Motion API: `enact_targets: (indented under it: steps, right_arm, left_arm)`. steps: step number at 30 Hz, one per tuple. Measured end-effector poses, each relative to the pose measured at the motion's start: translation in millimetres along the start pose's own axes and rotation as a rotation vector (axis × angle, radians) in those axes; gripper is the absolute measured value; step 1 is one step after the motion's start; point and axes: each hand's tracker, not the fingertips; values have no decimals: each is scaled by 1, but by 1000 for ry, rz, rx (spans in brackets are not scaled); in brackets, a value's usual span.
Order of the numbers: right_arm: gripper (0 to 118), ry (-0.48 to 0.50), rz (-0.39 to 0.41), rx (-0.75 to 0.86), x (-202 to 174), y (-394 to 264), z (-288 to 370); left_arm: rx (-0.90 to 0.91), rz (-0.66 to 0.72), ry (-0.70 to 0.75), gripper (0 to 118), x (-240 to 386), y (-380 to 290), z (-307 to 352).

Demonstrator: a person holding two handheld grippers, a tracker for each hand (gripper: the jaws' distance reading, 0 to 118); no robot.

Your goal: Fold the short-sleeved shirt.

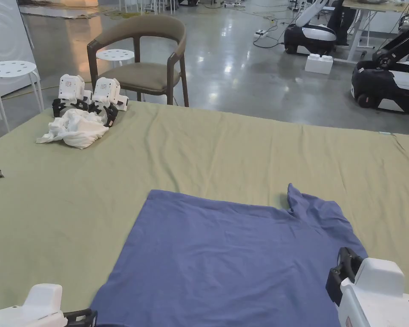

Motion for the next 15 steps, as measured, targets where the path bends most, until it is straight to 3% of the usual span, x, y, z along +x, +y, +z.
enact_targets:
  steps: [4, 6, 9, 12, 15]
  right_arm:
    - [0, 6, 0, -28, 1, -4, -1]
    - [0, 3, -1, -39, 3, -6, -1]
    - [0, -4, -2, -54, 7, -9, -1]
    - [0, -10, -3, -64, 11, -12, 1]
    - [0, -14, -11, -73, 14, -14, 1]
  left_arm:
    - [-89, 33, 35, 68, -1, 0, -28]
    - [-119, 16, 47, 44, 0, -2, -38]
    - [-118, 13, 53, 39, 2, -2, -44]
    - [-109, -7, 49, 26, 7, -4, -40]
    - [-113, -19, 36, 26, 7, -3, -45]
